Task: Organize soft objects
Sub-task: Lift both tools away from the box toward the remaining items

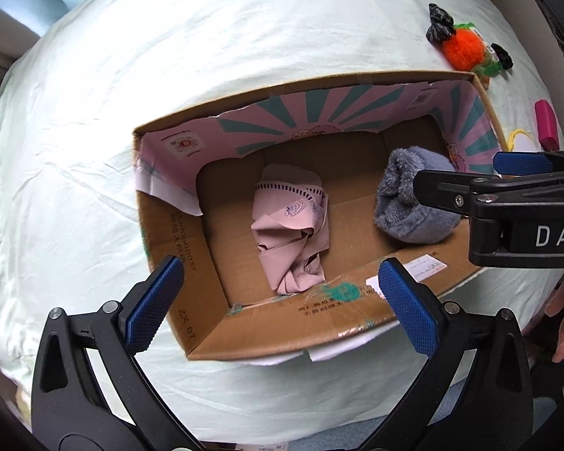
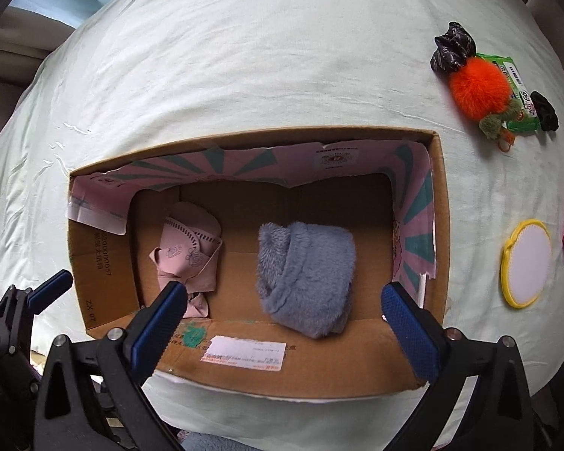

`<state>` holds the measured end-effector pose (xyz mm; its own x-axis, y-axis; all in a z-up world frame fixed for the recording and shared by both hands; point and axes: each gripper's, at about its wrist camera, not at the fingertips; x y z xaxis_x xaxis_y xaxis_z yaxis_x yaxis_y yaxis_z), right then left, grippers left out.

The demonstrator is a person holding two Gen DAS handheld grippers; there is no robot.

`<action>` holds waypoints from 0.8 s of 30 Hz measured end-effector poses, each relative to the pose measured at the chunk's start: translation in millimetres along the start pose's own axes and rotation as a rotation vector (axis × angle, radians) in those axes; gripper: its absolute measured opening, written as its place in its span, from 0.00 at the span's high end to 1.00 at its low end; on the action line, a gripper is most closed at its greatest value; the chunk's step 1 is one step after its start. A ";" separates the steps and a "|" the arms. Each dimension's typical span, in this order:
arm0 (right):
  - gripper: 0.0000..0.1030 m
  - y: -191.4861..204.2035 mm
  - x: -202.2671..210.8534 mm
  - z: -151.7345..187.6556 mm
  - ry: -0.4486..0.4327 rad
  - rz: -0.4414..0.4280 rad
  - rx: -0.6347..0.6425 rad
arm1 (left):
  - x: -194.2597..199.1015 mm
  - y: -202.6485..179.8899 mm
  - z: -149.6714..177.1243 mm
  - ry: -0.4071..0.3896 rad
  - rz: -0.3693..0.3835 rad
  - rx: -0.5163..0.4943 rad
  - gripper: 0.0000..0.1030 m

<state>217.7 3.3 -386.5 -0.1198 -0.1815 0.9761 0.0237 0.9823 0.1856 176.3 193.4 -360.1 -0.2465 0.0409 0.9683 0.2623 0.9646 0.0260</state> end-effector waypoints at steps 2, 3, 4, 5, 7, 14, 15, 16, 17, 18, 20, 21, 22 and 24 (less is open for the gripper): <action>0.00 3.4 8.8 3.9 -0.012 -0.005 0.006 | 9.5 1.8 2.1 -0.015 -0.001 0.002 0.00; 0.00 5.7 13.4 4.8 -0.017 -0.007 0.014 | 14.7 2.4 3.2 -0.024 -0.001 0.002 0.00; 0.00 8.8 18.8 6.0 -0.025 -0.005 0.026 | 20.4 3.2 4.3 -0.035 -0.001 0.002 0.00; 0.00 10.6 25.1 7.0 -0.037 -0.004 0.033 | 25.8 4.1 6.0 -0.045 -0.002 0.001 0.00; 0.00 14.9 40.4 9.9 -0.069 -0.003 0.046 | 37.6 5.0 9.2 -0.071 -0.009 -0.001 0.00; 0.00 26.4 98.6 29.2 -0.175 0.023 0.072 | 89.1 16.4 22.2 -0.170 -0.029 0.038 0.00; 0.00 27.6 105.5 33.0 -0.196 0.022 0.073 | 97.1 18.8 24.8 -0.190 -0.049 0.046 0.00; 0.00 28.5 114.8 38.1 -0.225 0.020 0.075 | 107.0 20.7 27.5 -0.207 -0.070 0.063 0.00; 0.00 27.6 125.2 43.1 -0.257 0.015 0.077 | 117.4 22.5 30.6 -0.237 -0.075 0.080 0.00; 0.00 25.8 137.4 49.0 -0.295 0.006 0.077 | 127.2 24.4 33.4 -0.265 -0.078 0.098 0.00; 0.00 23.1 159.4 60.4 -0.361 0.006 0.077 | 146.2 25.3 38.9 -0.308 -0.078 0.125 0.00; 0.00 21.4 170.1 65.2 -0.391 0.016 0.080 | 154.2 24.4 41.1 -0.326 -0.083 0.130 0.00; 0.00 19.7 182.1 70.8 -0.429 0.033 0.085 | 162.2 23.0 43.6 -0.344 -0.090 0.131 0.00; 0.00 15.6 204.8 81.7 -0.505 0.066 0.098 | 178.1 19.0 48.1 -0.384 -0.102 0.134 0.00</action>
Point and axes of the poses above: each gripper's, at about its wrist camera, not at the fingertips, and x roughly against the way its jaws point, y to its left, z to its underside, and after that the axes turned 8 degrees about -y, right-handed
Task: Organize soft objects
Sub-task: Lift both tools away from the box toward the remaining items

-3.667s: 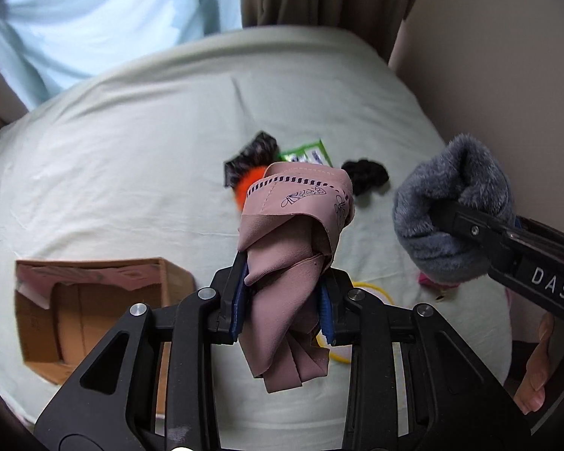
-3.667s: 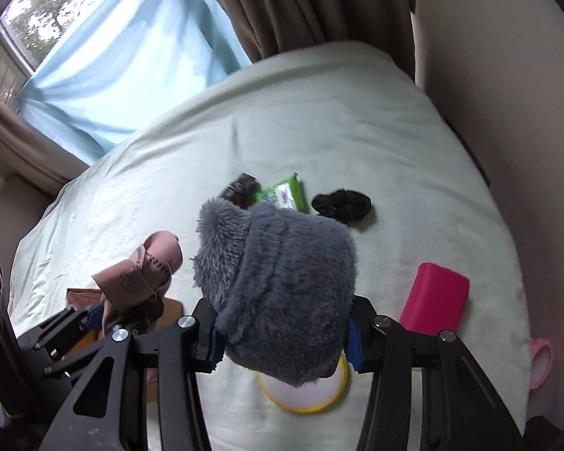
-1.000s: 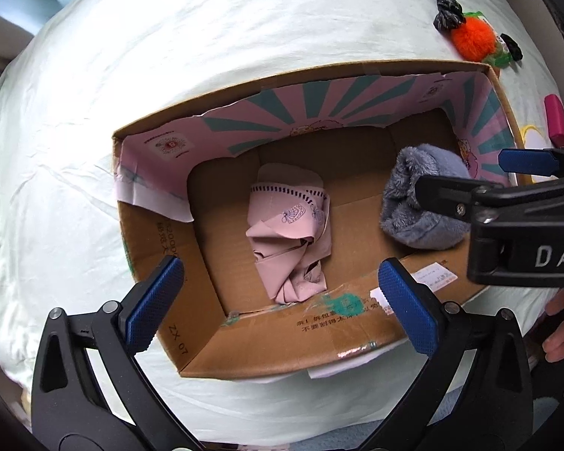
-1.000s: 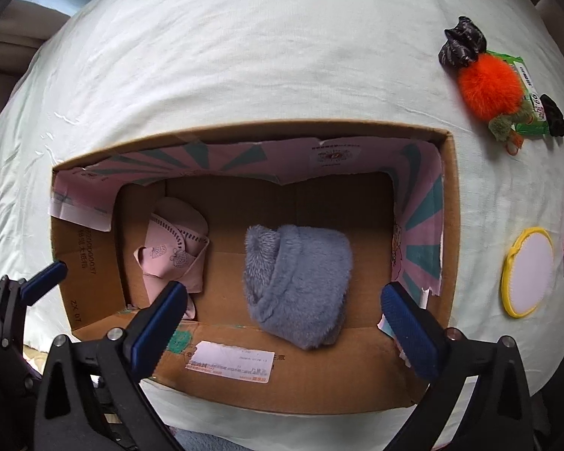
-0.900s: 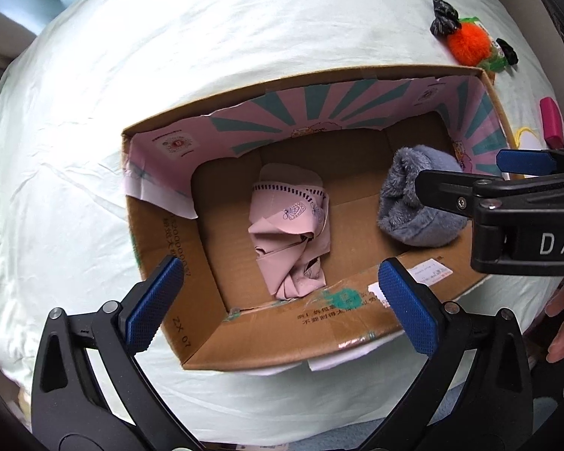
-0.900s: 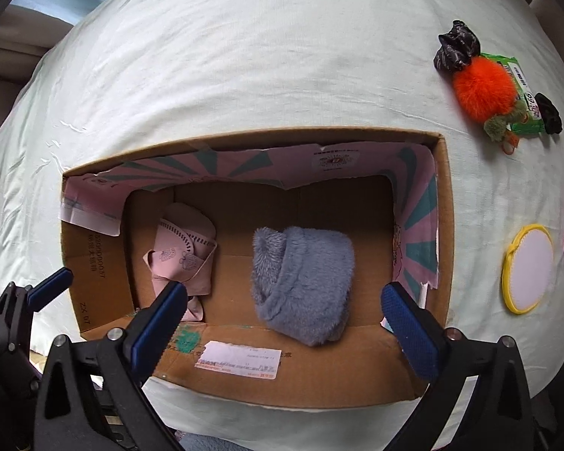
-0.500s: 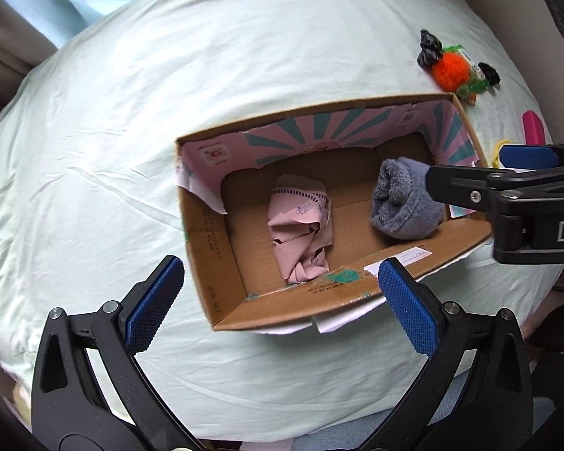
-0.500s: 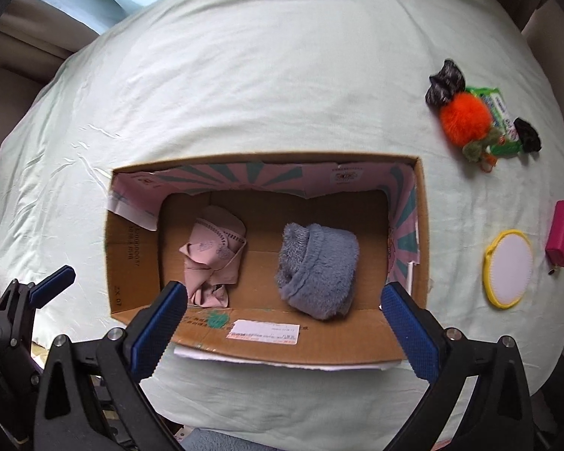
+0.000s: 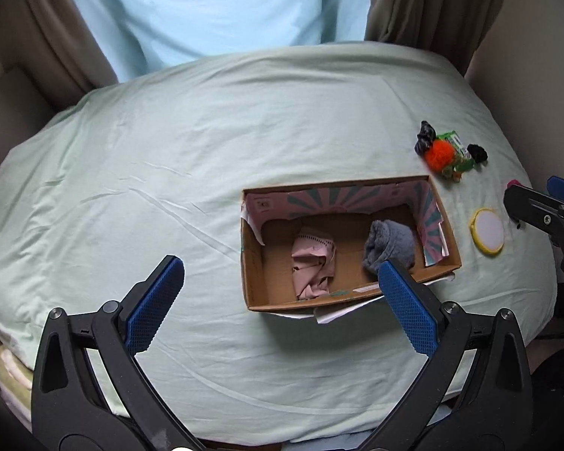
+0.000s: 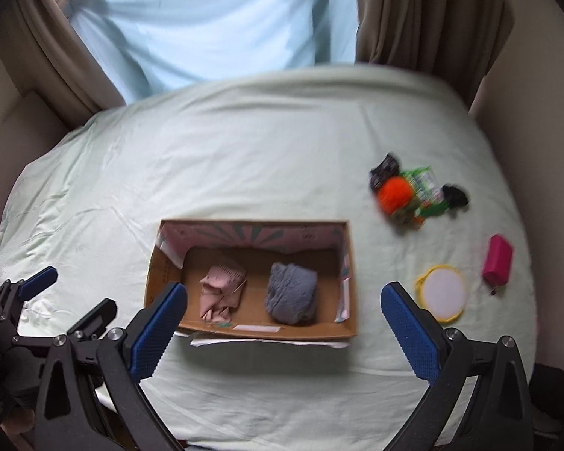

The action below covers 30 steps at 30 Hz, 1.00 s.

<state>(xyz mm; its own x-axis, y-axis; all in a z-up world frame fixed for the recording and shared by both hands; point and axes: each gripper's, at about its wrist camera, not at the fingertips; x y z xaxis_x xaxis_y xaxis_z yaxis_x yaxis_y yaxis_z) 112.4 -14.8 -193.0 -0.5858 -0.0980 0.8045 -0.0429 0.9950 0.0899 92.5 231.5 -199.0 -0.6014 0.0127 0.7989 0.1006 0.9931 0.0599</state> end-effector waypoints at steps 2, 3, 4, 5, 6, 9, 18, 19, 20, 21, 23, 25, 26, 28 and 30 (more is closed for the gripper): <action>0.00 -5.9 19.2 -0.9 -0.058 0.016 0.004 | 17.6 -2.6 -3.4 -0.044 -0.005 0.015 0.00; 0.00 -10.2 30.2 -1.2 -0.093 0.023 0.003 | 26.0 -4.3 -5.6 -0.063 -0.005 0.022 0.00; 0.00 -13.9 38.2 -1.4 -0.120 0.027 0.002 | 35.1 -6.6 -7.8 -0.085 -0.007 0.029 0.00; 0.00 -18.9 48.0 -1.9 -0.151 0.032 -0.001 | 44.6 -9.5 -9.5 -0.108 -0.008 0.036 0.00; 0.00 -23.3 56.1 -2.5 -0.177 0.037 -0.005 | 53.8 -12.7 -11.6 -0.130 -0.008 0.040 0.00; 0.00 -43.9 79.8 -5.3 -0.253 0.053 -0.026 | 78.4 -26.0 -16.9 -0.194 -0.014 0.055 0.00; 0.00 -111.3 109.1 -5.0 -0.315 0.039 -0.020 | 102.6 -91.7 -36.6 -0.257 -0.022 0.123 0.00; 0.00 -120.9 108.4 -4.9 -0.311 0.037 -0.024 | 100.3 -101.2 -38.2 -0.256 -0.027 0.118 0.00; 0.00 -130.1 106.6 -5.1 -0.305 0.032 -0.027 | 97.6 -110.9 -40.5 -0.251 -0.033 0.113 0.00; 0.00 -139.3 104.6 -5.3 -0.299 0.029 -0.030 | 94.6 -120.6 -42.7 -0.245 -0.036 0.111 0.00; 0.00 -157.4 101.2 -4.4 -0.291 0.029 -0.025 | 87.6 -138.3 -46.4 -0.235 -0.031 0.115 0.00; 0.00 -174.5 95.5 -3.0 -0.279 0.031 -0.009 | 79.4 -156.3 -51.0 -0.222 -0.019 0.125 0.00; 0.00 -182.5 92.4 -2.1 -0.273 0.030 -0.002 | 75.1 -164.3 -53.0 -0.215 -0.017 0.129 0.00; 0.00 -200.0 84.6 1.3 -0.256 0.022 0.007 | 64.0 -181.8 -58.8 -0.198 -0.015 0.130 0.00; 0.00 -213.0 75.8 5.7 -0.235 0.014 0.012 | 52.9 -197.1 -64.3 -0.180 -0.009 0.132 0.00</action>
Point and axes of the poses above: each gripper's, at about its wrist camera, not at the fingertips, and x roughly against the way its jaws point, y to its left, z to its underside, and after that the axes turned 8 degrees about -y, right-handed
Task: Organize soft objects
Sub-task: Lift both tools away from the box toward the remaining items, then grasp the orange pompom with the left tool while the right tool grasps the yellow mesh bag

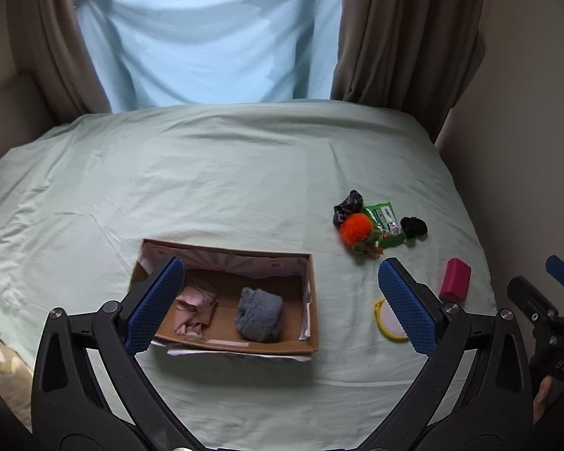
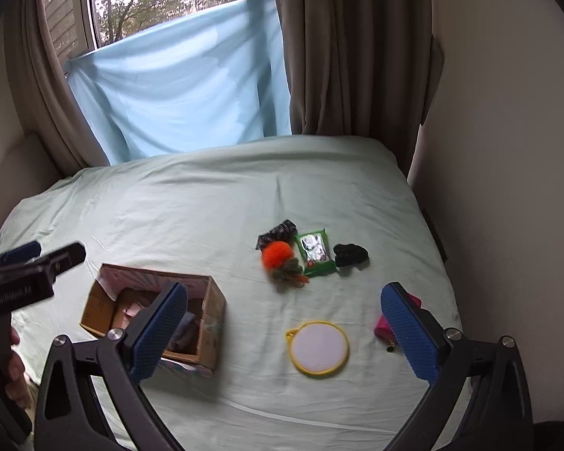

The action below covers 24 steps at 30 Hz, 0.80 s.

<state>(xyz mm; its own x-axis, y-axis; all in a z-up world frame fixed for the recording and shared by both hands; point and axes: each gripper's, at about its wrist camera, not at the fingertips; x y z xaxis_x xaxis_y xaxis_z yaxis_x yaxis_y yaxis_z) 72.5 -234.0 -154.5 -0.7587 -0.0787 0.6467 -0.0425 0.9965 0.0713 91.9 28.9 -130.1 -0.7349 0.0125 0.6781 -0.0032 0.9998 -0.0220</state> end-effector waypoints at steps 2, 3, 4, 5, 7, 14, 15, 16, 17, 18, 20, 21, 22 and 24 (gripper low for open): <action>0.00 -13.5 -11.7 8.7 0.034 -0.001 0.001 | -13.0 -16.2 -1.8 0.025 0.017 0.002 0.00; 0.00 -18.7 -18.4 12.7 0.052 0.001 -0.001 | -20.5 -24.4 -2.8 0.037 0.025 0.000 0.00; 0.00 -25.5 -26.7 17.9 0.074 0.006 -0.007 | -28.3 -32.3 -3.3 0.053 0.036 -0.005 0.00; 0.00 -31.7 -33.5 22.6 0.092 0.010 -0.020 | -37.0 -40.2 -3.4 0.069 0.043 -0.012 0.00; 0.00 -43.9 -47.5 31.5 0.124 0.014 -0.050 | -54.9 -55.6 -3.3 0.095 0.051 -0.031 0.00; 0.00 -70.2 -93.6 55.9 0.221 0.054 -0.125 | -126.9 -93.7 -3.2 0.193 0.096 -0.068 0.00; 0.00 -72.9 -99.1 58.9 0.233 0.062 -0.137 | -138.0 -98.2 -3.2 0.204 0.099 -0.072 0.00; 0.00 -76.2 -105.3 62.4 0.249 0.069 -0.155 | -149.8 -102.6 -3.4 0.217 0.102 -0.074 0.00; 0.00 -78.5 -110.1 64.9 0.265 0.074 -0.175 | -160.9 -105.9 -3.8 0.232 0.103 -0.071 0.00; 0.00 -81.0 -115.2 68.0 0.283 0.080 -0.198 | -172.0 -108.3 -4.2 0.247 0.104 -0.066 0.00; 0.00 -82.3 -124.6 71.6 0.309 0.094 -0.226 | -195.0 -114.1 -4.9 0.283 0.118 -0.053 0.00; 0.00 -82.3 -129.5 73.3 0.323 0.100 -0.235 | -206.0 -116.4 -5.2 0.298 0.121 -0.048 0.00; 0.00 -81.9 -135.2 75.5 0.339 0.106 -0.241 | -217.4 -119.0 -5.5 0.314 0.124 -0.044 0.00; 0.00 -80.3 -145.6 79.3 0.366 0.104 -0.250 | -238.5 -122.6 -5.8 0.345 0.130 -0.030 0.01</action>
Point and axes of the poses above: each gripper's, at about its wrist camera, not at the fingertips, and x roughly against the way its jaws point, y to its left, z to its underside, and after that the axes turned 8 degrees about -y, right-handed
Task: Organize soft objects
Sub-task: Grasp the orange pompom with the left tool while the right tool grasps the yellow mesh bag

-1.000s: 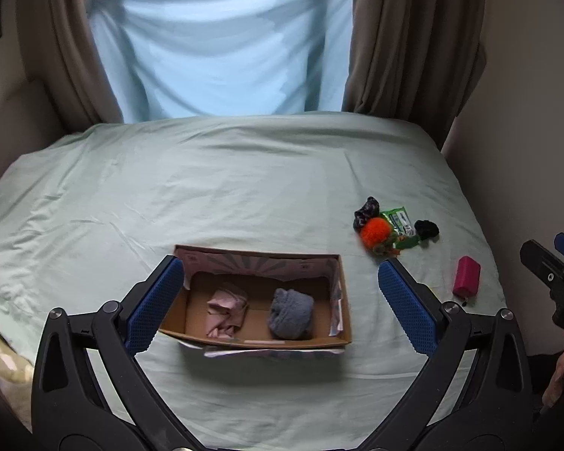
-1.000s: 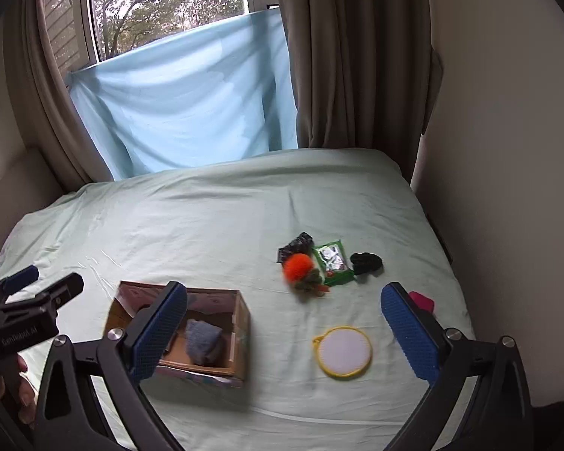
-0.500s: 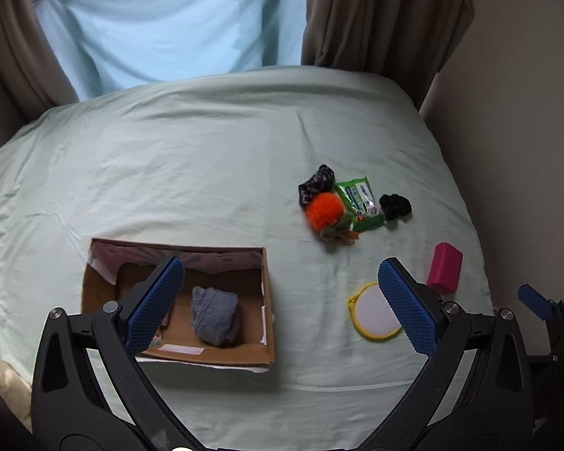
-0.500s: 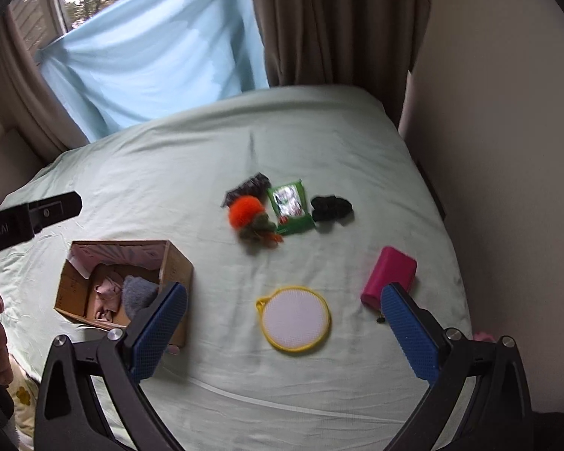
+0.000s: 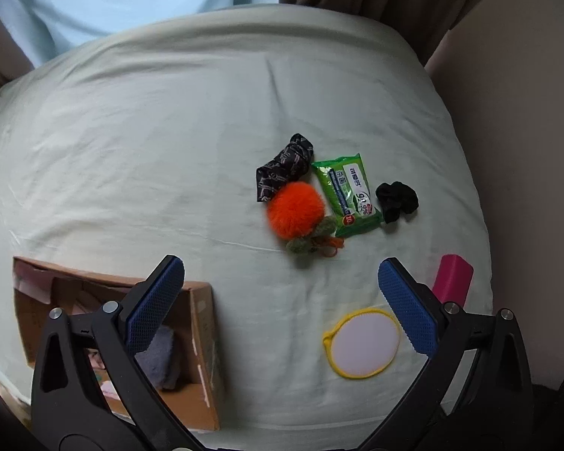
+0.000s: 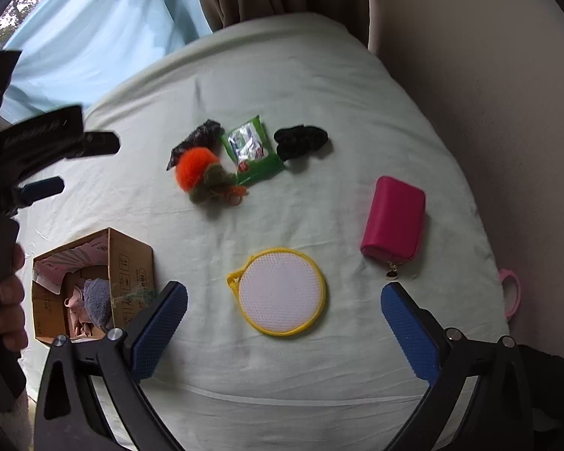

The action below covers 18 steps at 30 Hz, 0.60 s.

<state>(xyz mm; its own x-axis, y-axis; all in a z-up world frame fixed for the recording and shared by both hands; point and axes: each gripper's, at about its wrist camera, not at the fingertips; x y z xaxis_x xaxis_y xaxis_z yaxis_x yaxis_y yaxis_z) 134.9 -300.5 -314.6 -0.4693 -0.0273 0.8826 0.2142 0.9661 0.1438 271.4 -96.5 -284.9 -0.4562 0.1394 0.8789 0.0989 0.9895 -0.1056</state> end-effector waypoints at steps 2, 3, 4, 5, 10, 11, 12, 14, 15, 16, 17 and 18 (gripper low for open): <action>0.00 2.8 -13.2 -1.0 0.022 0.005 -0.010 | -19.0 -0.2 -5.8 0.026 0.025 0.014 0.02; 0.00 4.1 -19.8 -1.7 0.033 0.009 -0.014 | -29.3 -1.1 -8.4 0.037 0.028 0.017 0.03; 0.00 5.8 -27.5 -2.5 0.046 0.013 -0.019 | -39.8 -1.5 -10.4 0.052 0.028 0.017 0.03; 0.00 7.3 -33.8 -3.0 0.056 0.017 -0.023 | -51.7 -1.9 -12.7 0.071 0.030 0.018 0.03; 0.00 13.6 -72.4 -0.1 0.122 0.028 -0.046 | -98.8 -2.3 -20.1 0.141 0.036 0.038 0.03; 0.00 14.5 -80.5 1.8 0.134 0.031 -0.049 | -108.0 -2.6 -20.7 0.152 0.044 0.044 0.03; 0.00 14.8 -88.7 3.6 0.148 0.035 -0.053 | -116.9 -2.5 -21.1 0.165 0.051 0.051 0.04; 0.00 14.8 -103.9 7.4 0.175 0.043 -0.064 | -134.8 -2.7 -21.3 0.190 0.058 0.053 0.04; 0.00 14.6 -111.6 9.8 0.188 0.049 -0.071 | -144.1 -3.2 -21.5 0.202 0.057 0.052 0.05; 0.00 15.1 -116.8 11.3 0.196 0.054 -0.074 | -152.8 -3.4 -21.0 0.214 0.058 0.052 0.06; 0.00 15.6 -123.1 13.4 0.208 0.058 -0.077 | -160.9 -3.5 -20.4 0.225 0.059 0.053 0.09; 0.00 16.1 -129.1 15.4 0.219 0.064 -0.079 | -167.9 -3.7 -19.4 0.236 0.060 0.053 0.11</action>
<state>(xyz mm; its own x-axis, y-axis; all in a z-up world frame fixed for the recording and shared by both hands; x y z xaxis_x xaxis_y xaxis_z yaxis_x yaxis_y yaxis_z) 185.7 -277.5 -433.1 -0.2578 -0.0295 0.9657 0.3078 0.9449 0.1111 364.8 -124.4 -423.1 -0.2312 0.1911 0.9540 0.0698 0.9812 -0.1797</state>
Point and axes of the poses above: each gripper's, at about its wrist camera, not at the fingertips, and x roughly against the way its jaws point, y to its left, z to its underside, and after that the axes turned 8 degrees about -y, right-handed
